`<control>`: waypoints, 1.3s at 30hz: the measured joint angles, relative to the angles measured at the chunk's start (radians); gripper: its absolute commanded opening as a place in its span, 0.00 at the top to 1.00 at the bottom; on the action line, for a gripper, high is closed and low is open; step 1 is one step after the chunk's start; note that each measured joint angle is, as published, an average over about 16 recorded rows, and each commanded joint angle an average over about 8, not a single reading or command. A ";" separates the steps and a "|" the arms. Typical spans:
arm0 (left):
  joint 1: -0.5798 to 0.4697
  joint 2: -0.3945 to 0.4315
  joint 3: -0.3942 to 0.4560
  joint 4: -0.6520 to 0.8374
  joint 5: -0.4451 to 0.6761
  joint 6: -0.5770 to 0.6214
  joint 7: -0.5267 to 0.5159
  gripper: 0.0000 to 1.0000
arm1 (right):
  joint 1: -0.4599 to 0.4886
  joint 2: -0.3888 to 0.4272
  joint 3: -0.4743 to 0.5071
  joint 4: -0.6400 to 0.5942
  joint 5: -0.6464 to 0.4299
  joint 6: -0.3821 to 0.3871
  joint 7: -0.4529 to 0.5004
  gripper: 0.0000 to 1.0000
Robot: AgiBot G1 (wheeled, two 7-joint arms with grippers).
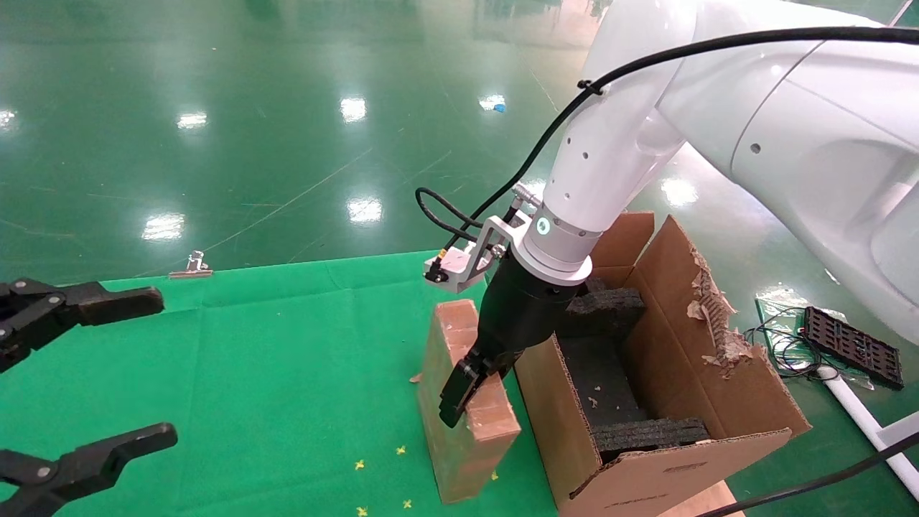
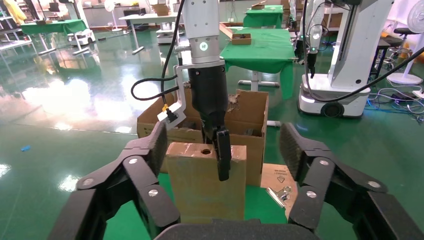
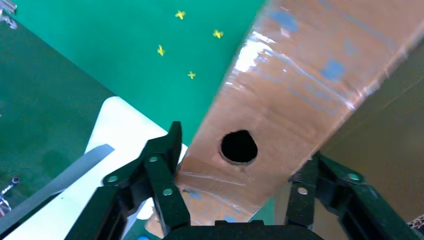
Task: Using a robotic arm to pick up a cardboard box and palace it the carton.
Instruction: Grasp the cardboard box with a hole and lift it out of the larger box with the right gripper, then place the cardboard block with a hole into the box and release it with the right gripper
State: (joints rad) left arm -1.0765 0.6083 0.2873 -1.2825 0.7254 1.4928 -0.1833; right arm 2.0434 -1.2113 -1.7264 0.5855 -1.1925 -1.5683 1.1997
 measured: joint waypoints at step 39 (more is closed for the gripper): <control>-0.001 -0.001 0.002 0.000 -0.002 -0.001 0.001 0.60 | 0.367 0.425 0.030 -0.273 -0.089 0.061 -0.270 1.00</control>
State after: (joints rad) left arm -1.0770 0.6073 0.2898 -1.2824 0.7237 1.4917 -0.1820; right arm 2.4103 -0.7860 -1.6961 0.3129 -1.2811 -1.5076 0.9297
